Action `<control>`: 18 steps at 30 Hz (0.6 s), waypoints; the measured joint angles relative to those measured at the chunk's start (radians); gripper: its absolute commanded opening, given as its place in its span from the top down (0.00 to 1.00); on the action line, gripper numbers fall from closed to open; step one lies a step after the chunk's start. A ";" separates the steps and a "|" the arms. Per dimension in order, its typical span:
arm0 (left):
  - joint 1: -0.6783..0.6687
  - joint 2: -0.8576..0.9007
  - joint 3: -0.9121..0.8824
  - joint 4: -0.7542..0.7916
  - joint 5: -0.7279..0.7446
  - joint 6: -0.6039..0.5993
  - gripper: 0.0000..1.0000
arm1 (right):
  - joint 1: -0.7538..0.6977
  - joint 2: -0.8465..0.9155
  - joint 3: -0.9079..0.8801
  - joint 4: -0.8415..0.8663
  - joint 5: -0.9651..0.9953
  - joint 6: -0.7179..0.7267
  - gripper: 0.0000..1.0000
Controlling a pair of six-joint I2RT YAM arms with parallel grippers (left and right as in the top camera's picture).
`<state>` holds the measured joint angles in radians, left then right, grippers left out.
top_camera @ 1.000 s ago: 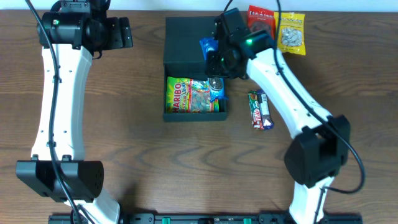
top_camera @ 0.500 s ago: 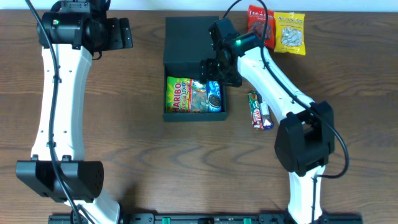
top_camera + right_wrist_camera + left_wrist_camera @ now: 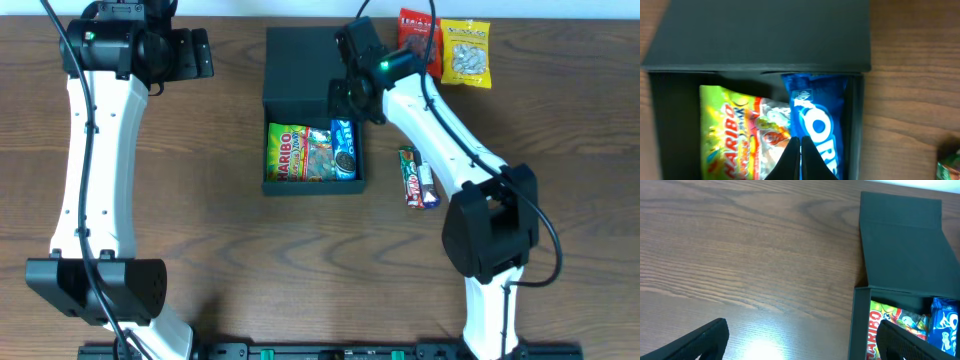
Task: Pack container
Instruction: 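Lower the Oreo pack into the box beside the Haribo bag and release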
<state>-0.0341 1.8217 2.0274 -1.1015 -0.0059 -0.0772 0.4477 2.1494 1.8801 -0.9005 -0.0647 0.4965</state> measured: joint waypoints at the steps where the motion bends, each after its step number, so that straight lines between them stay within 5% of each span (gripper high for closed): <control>1: 0.000 0.000 0.000 0.000 0.000 0.000 0.05 | 0.000 0.003 -0.018 0.015 0.002 0.000 0.98; 18: 0.000 0.000 0.000 0.000 0.000 0.000 0.05 | 0.000 0.084 0.055 -0.027 0.035 -0.025 0.99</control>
<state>-0.0345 1.8214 2.0274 -1.1019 -0.0063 -0.0772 0.4477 2.2337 1.9350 -0.9276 -0.0299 0.4713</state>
